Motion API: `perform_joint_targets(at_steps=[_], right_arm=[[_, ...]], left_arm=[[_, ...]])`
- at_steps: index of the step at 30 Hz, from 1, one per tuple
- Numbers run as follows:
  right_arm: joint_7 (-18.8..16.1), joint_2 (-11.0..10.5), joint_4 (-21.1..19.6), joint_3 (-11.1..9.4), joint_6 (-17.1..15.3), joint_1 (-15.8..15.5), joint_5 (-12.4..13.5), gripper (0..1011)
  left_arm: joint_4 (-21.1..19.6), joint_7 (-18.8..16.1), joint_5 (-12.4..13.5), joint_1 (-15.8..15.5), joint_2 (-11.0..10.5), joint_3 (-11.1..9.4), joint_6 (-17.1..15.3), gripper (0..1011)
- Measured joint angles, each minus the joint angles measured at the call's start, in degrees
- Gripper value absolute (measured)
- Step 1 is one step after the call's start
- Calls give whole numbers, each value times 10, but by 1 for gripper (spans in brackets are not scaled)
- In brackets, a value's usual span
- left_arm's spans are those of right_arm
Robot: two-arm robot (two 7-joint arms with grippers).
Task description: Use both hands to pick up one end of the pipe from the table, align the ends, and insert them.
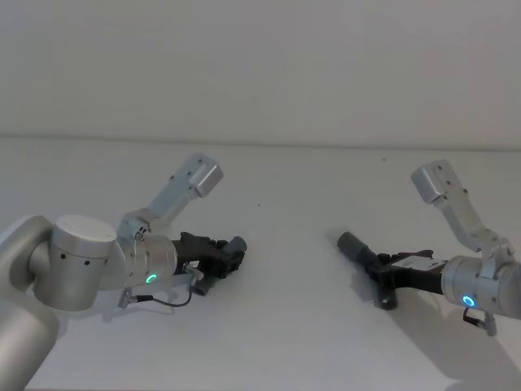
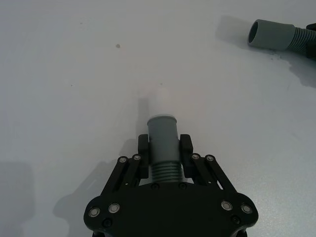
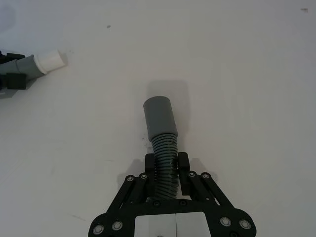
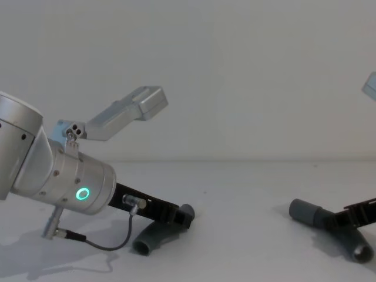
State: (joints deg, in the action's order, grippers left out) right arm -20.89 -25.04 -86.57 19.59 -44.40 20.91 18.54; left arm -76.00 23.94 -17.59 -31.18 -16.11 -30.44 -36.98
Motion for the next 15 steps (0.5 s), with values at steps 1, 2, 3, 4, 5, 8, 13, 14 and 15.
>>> perform_joint_targets(at_steps=[1,2,3,4,5,8,13,14,15], right_arm=[[0,0,0,0,0,0,0,274],[0,0,0,0,0,0,0,274],[0,0,0,0,0,0,0,274],[0,0,0,0,0,0,0,274],[0,0,0,0,0,0,0,274],[0,0,0,0,0,0,0,274],[0,0,0,0,0,0,0,274],[0,0,0,0,0,0,0,274],[0,0,0,0,0,0,0,274]], left_arm=[[0,0,0,0,0,0,0,360],[0,0,0,0,0,0,0,360],[0,0,0,0,0,0,0,360],[0,0,0,0,0,0,0,360],[0,0,0,0,0,0,0,360],[0,0,0,0,0,0,0,360],[0,0,0,0,0,0,0,360],[0,0,0,0,0,0,0,360],[0,0,0,0,0,0,0,360]])
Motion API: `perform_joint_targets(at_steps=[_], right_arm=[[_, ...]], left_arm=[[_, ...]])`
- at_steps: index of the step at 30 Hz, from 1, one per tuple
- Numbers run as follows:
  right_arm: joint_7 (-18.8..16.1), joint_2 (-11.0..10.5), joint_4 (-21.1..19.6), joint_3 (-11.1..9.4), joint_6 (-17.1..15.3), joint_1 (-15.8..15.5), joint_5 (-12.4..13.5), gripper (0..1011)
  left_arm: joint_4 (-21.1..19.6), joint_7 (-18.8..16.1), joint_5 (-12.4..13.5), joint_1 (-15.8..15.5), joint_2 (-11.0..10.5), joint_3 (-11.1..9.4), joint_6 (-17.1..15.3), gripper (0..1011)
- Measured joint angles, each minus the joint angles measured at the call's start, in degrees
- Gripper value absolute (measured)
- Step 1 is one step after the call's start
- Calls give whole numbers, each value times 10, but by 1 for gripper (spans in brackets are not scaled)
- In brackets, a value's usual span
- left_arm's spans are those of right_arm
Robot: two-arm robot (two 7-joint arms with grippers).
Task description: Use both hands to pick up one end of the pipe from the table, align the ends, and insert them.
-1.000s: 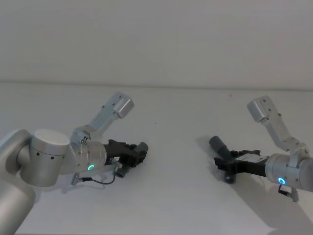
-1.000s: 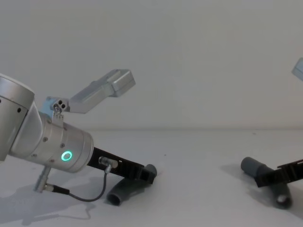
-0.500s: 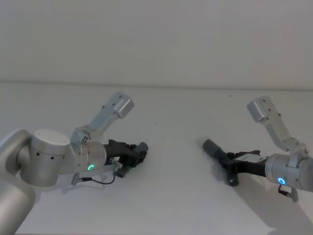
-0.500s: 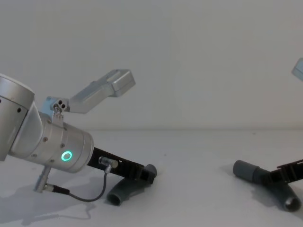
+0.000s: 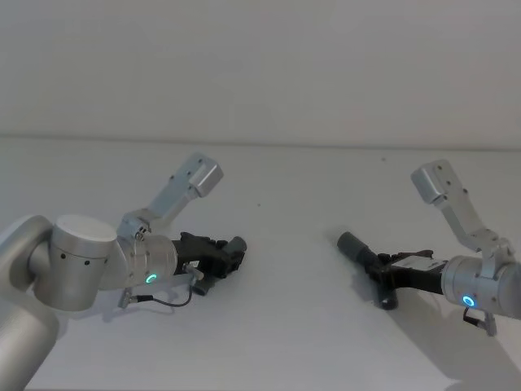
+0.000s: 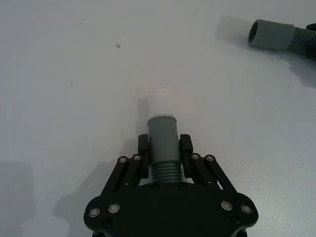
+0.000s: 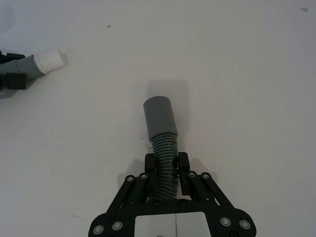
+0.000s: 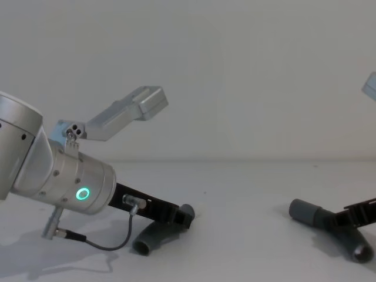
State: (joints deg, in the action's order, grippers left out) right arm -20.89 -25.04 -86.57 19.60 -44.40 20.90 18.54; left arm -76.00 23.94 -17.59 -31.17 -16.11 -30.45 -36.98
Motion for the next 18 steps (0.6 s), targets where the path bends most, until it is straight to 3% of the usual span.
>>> perform_joint_targets(at_steps=[8,18], right_arm=[[1,0,-5,-2,9,-5,-1,274],[4,-4,-26,-8,61,-16,-3,274]], left_arm=[[1,1,4,-3,0,-4,8,360],[-9,8,17,-12,-2,-10,40,360]])
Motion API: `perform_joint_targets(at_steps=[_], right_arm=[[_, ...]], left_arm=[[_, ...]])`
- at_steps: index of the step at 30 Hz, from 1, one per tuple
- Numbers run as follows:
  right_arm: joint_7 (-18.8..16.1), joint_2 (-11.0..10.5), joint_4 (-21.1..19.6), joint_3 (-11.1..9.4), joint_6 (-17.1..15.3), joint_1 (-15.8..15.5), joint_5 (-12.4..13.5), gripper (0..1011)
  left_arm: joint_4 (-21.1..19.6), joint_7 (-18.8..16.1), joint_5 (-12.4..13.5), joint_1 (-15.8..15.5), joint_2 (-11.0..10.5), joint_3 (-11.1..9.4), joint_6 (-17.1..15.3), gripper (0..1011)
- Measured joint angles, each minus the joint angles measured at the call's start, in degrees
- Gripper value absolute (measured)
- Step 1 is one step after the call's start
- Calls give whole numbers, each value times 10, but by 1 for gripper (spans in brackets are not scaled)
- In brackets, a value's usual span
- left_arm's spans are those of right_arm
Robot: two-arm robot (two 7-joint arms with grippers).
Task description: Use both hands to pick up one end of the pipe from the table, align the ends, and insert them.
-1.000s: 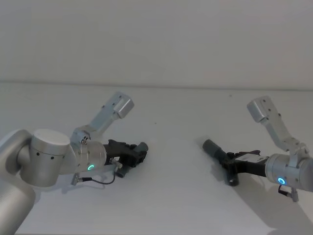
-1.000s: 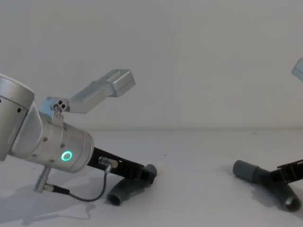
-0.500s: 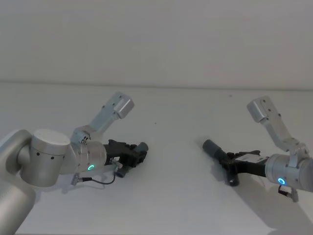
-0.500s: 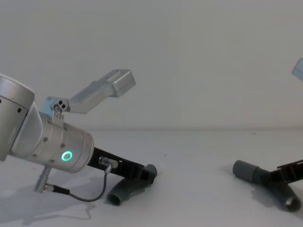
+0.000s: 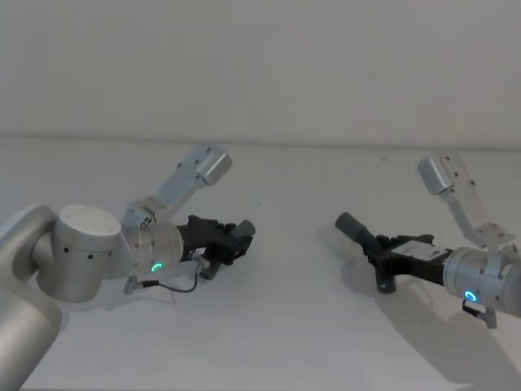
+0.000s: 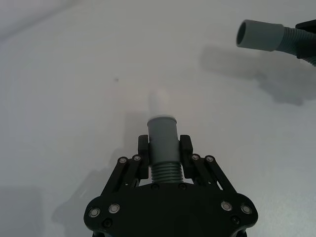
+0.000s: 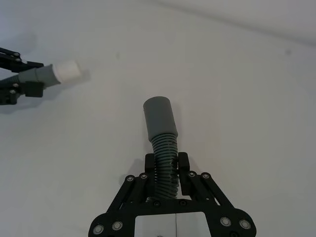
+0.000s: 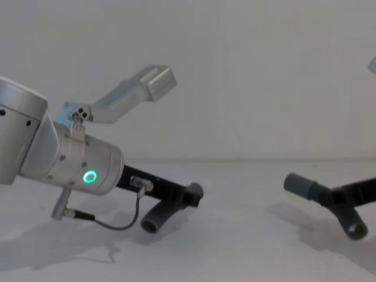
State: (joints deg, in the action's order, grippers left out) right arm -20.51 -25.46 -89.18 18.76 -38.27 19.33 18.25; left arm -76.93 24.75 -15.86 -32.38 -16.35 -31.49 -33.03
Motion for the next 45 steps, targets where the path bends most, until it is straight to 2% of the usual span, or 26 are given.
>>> perform_joint_targets(at_steps=[5,13,28,40,45], right_arm=[[-5,-7,-10,0,30,-2,-3,274],[-31,-29,-22,7,85,1,-11,274],[-125,-103,-25,51,197,32,-50,274],[-198,-145,-22,84,270,56,-68,274],[-224,-158,-22,94,290,63,-70,274]], left_arm=[[-5,12,6,-7,-6,-4,17,360],[-11,47,12,-23,-28,-16,47,360],[-16,131,18,-51,-72,-48,89,360],[-18,187,21,-74,-95,-73,113,360],[-16,209,20,-83,-100,-82,122,360]])
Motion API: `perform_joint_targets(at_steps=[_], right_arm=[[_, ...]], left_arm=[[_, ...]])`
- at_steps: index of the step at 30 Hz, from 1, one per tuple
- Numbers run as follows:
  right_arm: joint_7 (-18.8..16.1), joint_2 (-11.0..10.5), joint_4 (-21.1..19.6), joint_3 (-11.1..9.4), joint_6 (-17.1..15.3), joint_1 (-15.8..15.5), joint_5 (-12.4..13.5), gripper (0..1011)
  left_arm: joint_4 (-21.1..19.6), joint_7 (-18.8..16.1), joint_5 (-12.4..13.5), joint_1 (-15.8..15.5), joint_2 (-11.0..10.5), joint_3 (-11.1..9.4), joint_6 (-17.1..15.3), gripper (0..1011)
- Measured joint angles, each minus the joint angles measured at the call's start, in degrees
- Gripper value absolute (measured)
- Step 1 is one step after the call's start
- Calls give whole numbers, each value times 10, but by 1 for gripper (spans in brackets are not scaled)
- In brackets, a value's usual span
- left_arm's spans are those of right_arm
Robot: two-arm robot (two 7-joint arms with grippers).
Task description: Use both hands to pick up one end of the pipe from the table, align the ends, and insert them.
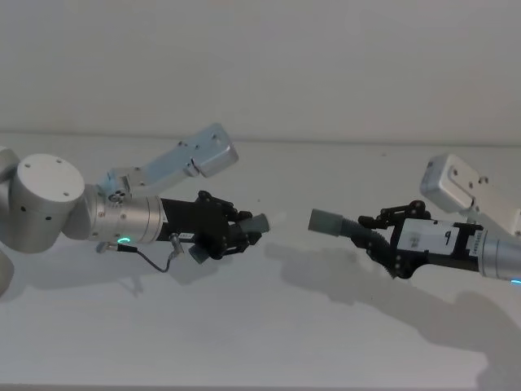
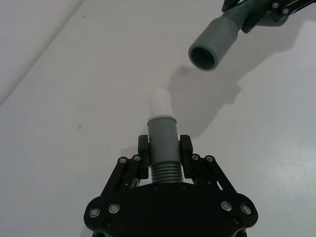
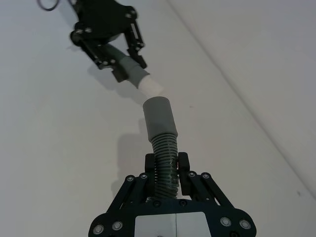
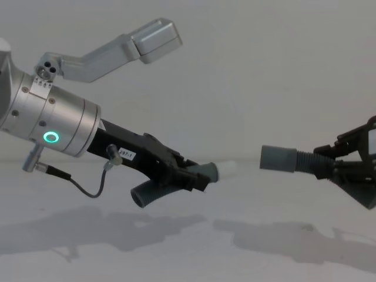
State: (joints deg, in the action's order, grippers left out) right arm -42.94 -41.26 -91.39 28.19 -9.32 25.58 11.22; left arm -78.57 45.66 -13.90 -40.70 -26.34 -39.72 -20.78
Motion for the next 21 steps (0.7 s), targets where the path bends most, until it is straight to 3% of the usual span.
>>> perform_joint_targets(at_steps=[10,21], right_arm=[[-39,-21,-2,17,24,9,1,274],[-59,-32,0,29,31,15,4,274]], left_arm=[[0,39,1,-17,-10,-24,15,360],[-6,58,3,-27,-18,-41,23,360]])
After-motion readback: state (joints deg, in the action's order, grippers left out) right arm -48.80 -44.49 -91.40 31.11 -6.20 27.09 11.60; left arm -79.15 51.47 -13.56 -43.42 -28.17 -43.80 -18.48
